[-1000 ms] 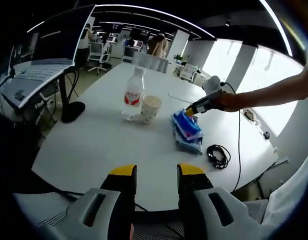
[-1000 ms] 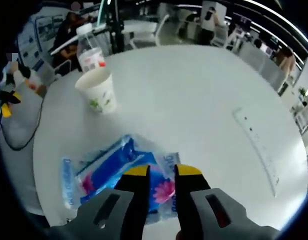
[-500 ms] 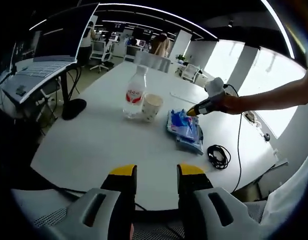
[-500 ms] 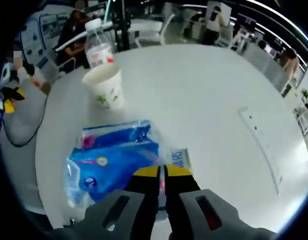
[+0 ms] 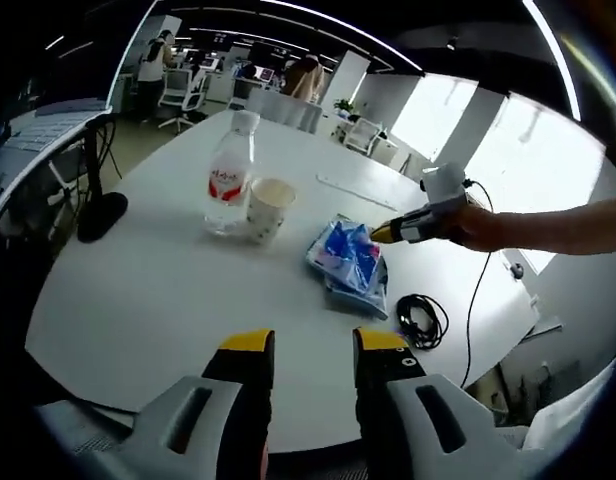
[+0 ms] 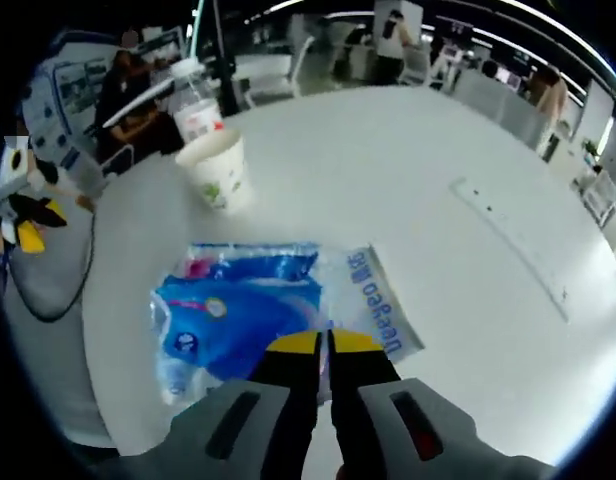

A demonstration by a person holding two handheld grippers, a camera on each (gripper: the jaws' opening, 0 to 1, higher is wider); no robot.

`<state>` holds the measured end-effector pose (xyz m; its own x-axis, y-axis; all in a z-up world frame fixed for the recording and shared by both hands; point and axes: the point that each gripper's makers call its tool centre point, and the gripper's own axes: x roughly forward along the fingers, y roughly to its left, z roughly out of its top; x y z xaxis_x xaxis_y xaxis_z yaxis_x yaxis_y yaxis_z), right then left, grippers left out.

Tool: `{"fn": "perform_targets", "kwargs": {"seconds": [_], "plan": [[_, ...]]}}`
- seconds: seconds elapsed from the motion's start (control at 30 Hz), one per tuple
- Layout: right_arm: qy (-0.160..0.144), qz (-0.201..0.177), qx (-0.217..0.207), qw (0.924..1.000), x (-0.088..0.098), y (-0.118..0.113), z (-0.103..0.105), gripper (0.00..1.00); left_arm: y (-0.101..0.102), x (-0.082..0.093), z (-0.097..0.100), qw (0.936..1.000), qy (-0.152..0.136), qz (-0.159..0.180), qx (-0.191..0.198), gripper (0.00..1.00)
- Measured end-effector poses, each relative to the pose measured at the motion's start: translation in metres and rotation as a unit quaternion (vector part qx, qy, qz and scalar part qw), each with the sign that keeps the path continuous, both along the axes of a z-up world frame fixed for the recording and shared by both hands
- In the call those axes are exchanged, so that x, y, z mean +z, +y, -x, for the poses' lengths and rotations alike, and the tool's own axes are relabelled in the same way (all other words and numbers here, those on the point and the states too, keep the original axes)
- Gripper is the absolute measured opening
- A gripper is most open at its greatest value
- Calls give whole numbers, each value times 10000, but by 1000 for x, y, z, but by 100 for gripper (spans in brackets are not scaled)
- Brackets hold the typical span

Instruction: Arrange the tabletop items into an orderly group along one side of the table until the central work area is clear of visible clutter.

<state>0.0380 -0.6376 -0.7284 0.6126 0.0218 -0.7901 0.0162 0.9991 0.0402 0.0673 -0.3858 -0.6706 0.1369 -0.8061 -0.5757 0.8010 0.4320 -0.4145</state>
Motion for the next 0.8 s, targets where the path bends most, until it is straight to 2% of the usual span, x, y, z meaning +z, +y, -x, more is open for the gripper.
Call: {"fn": "perform_targets", "kwargs": {"seconds": [0.13,0.4,0.57,0.7,0.8], "plan": [[-169,-123,-375,9991,4,4,11,0,-20,-6,3,9999,128,6,-81,29],[-283,-250,-633,9973,6,15,27,1,-59,-17,8,9995,211,-41,-234,28],[-294,-366,-675,9966,3,32,36,2,-72,-29,10,9991,326,-100,-235,28],[-390,-587,-1004,9924,0,39,42,2,-79,-37,10,9989,276,-214,-300,27],[-365,-599,-964,9929,-4,50,45,3,-82,-40,8,9989,345,-201,-258,27]]}}
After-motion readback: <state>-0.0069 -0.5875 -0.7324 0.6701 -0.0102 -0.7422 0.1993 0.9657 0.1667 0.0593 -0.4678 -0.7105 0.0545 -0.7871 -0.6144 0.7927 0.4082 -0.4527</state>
